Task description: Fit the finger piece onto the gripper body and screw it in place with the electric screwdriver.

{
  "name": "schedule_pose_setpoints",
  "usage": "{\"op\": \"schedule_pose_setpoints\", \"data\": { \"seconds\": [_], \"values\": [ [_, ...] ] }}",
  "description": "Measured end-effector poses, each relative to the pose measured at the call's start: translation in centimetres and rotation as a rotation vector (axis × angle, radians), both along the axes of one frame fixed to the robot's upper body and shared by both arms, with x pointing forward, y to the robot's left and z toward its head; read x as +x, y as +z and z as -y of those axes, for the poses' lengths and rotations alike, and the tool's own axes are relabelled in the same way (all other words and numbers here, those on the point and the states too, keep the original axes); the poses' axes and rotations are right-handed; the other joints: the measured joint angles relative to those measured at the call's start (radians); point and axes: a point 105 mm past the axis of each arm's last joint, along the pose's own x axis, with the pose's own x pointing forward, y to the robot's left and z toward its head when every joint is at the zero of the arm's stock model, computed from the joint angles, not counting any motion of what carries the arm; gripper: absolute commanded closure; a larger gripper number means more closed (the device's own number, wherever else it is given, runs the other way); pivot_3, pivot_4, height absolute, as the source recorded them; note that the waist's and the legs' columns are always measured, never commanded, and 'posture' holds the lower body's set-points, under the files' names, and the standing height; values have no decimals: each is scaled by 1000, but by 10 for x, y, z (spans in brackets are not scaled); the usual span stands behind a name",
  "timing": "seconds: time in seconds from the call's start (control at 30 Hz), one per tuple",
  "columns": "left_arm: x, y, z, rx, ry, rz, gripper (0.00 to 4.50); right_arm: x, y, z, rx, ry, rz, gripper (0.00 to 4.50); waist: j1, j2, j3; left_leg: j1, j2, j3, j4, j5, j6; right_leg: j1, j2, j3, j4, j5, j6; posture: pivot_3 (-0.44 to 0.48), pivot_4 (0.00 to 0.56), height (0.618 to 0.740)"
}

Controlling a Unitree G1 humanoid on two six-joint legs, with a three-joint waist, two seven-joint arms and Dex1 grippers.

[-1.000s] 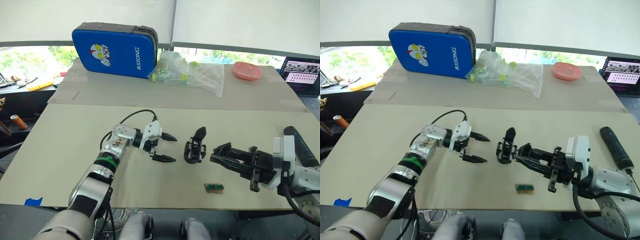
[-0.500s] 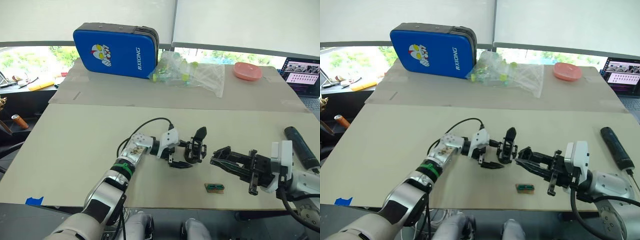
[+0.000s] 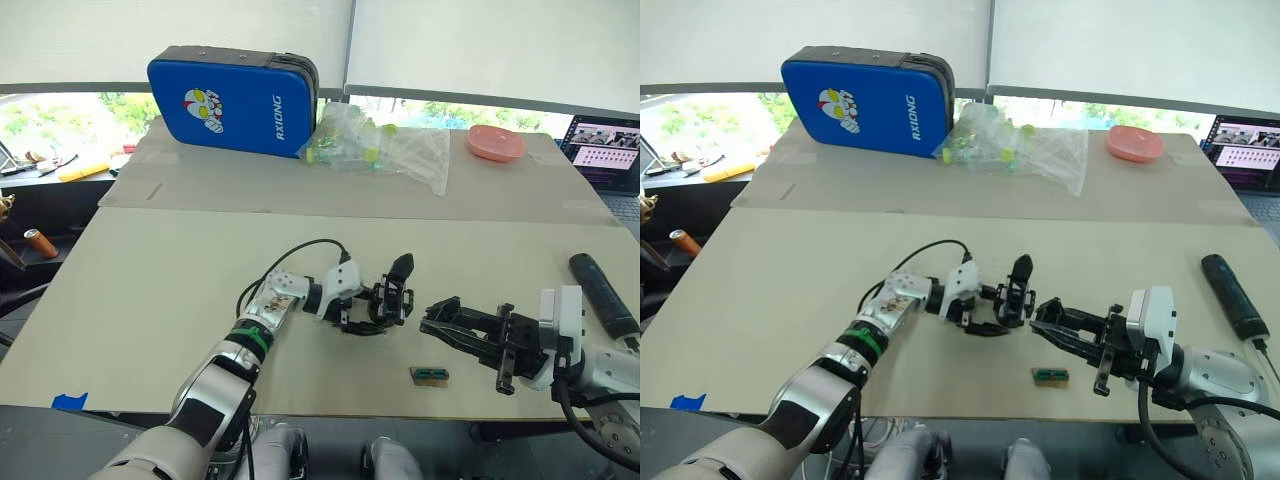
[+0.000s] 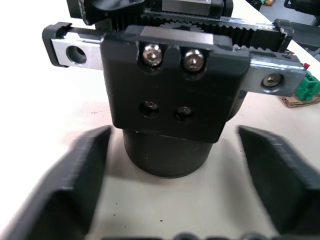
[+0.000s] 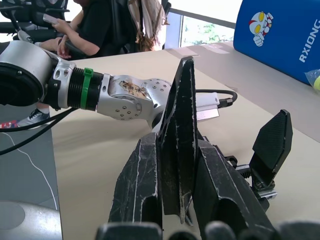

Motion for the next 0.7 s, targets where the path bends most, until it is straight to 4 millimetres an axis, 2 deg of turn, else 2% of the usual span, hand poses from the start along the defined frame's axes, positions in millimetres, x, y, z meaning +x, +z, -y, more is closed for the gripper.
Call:
{"op": "schedule_pose_setpoints", "data": {
  "seconds": [0.03, 0.33, 0.5, 0.7],
  "values": [
    [0, 0, 0, -1, -1, -1, 2192, 0, 0, 0, 0, -1, 0, 4060, 1, 0, 0, 0, 0, 0, 0, 0, 0, 0, 0, 0, 0, 0, 0, 0, 150, 740],
    [-1, -1, 2, 8, -6, 6, 2186, 2, 0, -4, -10, 11, 11, 4060, 7, 0, 0, 0, -1, 0, 0, 0, 0, 0, 0, 0, 0, 0, 0, 0, 150, 740],
    [-1, -2, 1, 26, -10, 19, 2186, 16, 1, -14, -12, 62, 58, 4061, 8, 0, 0, 1, -1, 0, 0, 0, 0, 0, 2, 0, 0, 0, 0, 0, 150, 740],
    [-1, -2, 1, 44, -16, 31, 2186, 34, -8, -16, -35, 103, 53, 4061, 8, 0, 0, 1, -2, 0, 0, 0, 1, 0, 1, -1, 1, 0, 0, 0, 150, 740]
  ]
}}
